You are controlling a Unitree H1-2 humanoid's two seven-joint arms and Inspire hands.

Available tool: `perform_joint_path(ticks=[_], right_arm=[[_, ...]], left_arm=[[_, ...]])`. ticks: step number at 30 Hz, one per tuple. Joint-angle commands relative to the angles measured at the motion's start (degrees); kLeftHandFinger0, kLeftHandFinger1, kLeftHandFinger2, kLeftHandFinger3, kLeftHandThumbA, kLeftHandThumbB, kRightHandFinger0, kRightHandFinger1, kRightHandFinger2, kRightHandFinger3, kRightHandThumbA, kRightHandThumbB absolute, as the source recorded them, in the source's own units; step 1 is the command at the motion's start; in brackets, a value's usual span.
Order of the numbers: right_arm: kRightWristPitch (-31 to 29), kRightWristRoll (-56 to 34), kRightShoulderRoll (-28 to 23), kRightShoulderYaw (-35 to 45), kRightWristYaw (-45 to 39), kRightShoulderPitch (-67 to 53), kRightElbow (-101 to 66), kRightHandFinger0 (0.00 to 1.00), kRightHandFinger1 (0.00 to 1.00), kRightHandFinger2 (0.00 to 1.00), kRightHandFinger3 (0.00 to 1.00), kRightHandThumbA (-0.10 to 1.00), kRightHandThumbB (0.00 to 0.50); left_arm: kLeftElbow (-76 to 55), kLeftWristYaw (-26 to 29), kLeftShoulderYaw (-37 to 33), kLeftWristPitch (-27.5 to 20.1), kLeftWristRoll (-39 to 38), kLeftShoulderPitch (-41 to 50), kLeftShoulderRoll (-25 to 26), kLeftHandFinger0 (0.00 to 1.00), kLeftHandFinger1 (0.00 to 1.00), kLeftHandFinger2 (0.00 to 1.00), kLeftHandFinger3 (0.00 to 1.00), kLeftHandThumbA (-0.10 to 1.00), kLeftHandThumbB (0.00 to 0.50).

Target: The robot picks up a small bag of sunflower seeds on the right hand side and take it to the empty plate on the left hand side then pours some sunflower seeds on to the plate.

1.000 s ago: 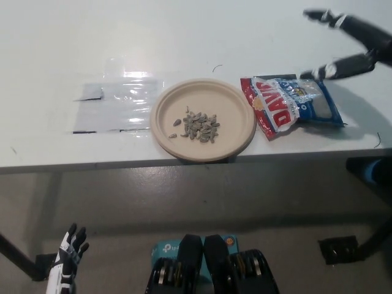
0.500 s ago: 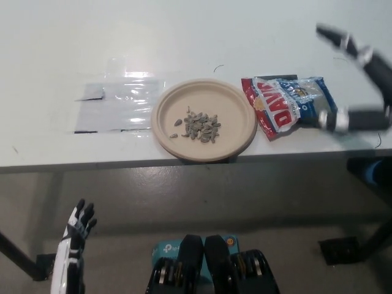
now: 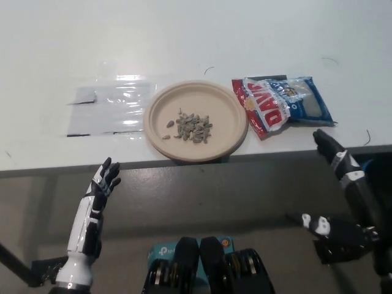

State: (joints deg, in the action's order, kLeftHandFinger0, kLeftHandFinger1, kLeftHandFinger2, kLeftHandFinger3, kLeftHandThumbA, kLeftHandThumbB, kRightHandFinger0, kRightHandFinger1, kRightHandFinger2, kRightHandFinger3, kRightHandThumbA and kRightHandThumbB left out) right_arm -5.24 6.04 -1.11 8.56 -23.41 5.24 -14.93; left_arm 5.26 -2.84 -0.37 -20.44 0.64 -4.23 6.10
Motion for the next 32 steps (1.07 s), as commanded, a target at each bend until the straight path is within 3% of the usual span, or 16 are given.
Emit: perform_joint_path(ticks=[1,5,12,17,21,32], right_arm=[[-7.9,-0.9,2.0,-1.0,6.9,4.9,8.1,1.0,1.0,1.0,1.0,1.0,0.407],[-11.1,0.2,1.7,-2.1,8.5,5.8,14.8,1.0,1.0,1.0,1.0,1.0,0.324],[-14.2,2.4,1.3,-5.3,11.1,5.7,21.5,1.0,1.0,1.0,1.0,1.0,0.281],[-15.6,3.5,0.4,-7.3,12.1,4.8,23.7,1.0,1.0,1.0,1.0,1.0,0.306],[-16.3,3.5,-0.6,-8.2,12.9,4.1,24.8,1.0,1.0,1.0,1.0,1.0,0.302],[-18.7,2.6,-1.7,-9.3,14.2,1.6,26.1,1.0,1.0,1.0,1.0,1.0,0.283]], left_arm=[[-2.8,-1.1,0.6,2.9,-1.3,-1.8,1.6,1.0,1.0,1.0,1.0,1.0,0.304],[-2.8,-0.9,0.8,4.0,-1.8,-0.7,0.9,1.0,1.0,1.0,1.0,1.0,0.299],[-0.9,-0.6,1.8,2.3,-3.0,1.9,0.2,1.0,1.0,1.0,1.0,1.0,0.287],[-0.8,-0.9,1.4,2.0,-2.8,4.0,-0.1,1.0,1.0,1.0,1.0,1.0,0.266],[0.2,-1.2,1.2,1.1,-2.8,3.8,-0.3,1.0,1.0,1.0,1.0,1.0,0.217],[0.0,-0.9,0.8,0.3,-1.9,5.2,-0.4,1.0,1.0,1.0,1.0,1.0,0.2]])
